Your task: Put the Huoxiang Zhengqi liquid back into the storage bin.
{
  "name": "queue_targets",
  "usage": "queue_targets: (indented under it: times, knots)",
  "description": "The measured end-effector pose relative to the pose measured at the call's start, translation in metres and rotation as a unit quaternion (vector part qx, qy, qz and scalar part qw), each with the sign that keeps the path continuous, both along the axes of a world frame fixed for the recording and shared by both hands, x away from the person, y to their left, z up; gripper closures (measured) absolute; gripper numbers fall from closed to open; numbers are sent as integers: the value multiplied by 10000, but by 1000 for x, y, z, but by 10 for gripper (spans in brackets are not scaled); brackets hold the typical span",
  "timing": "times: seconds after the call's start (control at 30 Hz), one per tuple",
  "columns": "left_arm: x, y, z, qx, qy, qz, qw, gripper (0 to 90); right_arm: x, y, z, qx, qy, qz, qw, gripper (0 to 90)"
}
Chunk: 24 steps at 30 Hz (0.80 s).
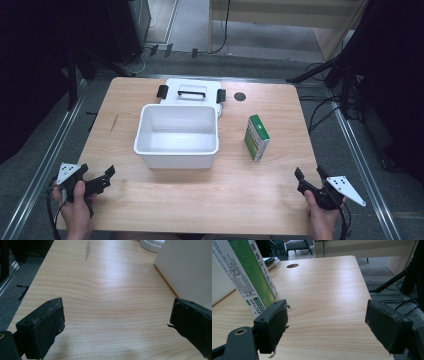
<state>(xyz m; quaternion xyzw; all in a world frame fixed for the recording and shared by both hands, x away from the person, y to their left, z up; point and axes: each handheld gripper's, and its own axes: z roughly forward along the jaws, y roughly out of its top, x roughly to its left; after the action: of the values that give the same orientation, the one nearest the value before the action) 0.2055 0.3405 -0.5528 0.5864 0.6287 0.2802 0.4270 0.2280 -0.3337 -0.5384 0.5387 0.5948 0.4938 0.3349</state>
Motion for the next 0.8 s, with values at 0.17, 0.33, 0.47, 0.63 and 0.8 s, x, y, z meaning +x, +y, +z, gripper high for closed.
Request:
queue_targets:
  times: [0.17, 0.33, 0.47, 0.63, 0.8]
  knots:
    - [-1, -2, 0, 104, 13, 69, 9999, 6, 0, 1, 0, -21, 11, -17, 10000, 202]
    - [-3, -5, 1, 232, -77, 104, 9996, 6, 0, 7, 2, -333, 204, -106, 9992, 241]
    - [-4, -4, 1, 255, -69, 84, 9996, 6, 0, 9, 7, -309, 264, -227, 9989, 249]
    - [-5, -5, 1, 266, -72, 115, 9996, 5, 3, 23, 14, -730, 593, 186, 9954, 249]
    - [-5, -6, 1, 341, -59, 152, 9993, 5, 11, 36, 29, -1066, 874, 637, 9884, 249]
